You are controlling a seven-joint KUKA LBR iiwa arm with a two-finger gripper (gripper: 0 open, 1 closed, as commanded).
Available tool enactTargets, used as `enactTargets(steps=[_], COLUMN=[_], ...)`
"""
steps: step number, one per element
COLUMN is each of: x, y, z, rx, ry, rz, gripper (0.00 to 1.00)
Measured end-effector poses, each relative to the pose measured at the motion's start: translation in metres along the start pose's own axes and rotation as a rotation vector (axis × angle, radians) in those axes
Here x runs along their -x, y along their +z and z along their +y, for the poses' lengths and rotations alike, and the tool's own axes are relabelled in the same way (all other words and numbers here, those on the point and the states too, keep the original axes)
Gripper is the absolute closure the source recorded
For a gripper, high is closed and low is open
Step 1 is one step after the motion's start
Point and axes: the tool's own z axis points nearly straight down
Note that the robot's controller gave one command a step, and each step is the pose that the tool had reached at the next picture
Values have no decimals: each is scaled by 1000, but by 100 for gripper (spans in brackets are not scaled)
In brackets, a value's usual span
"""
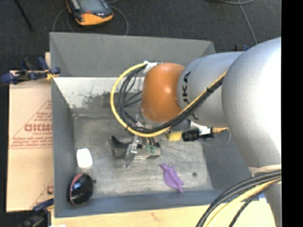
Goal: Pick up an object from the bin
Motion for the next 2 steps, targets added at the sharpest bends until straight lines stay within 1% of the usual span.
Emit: enactTargets(steps=[1, 2], x=[42, 35], y=[5, 26], z=[5, 4], rx=[1, 6], ry=[-9, 112], rz=[0, -6], gripper=[0, 0])
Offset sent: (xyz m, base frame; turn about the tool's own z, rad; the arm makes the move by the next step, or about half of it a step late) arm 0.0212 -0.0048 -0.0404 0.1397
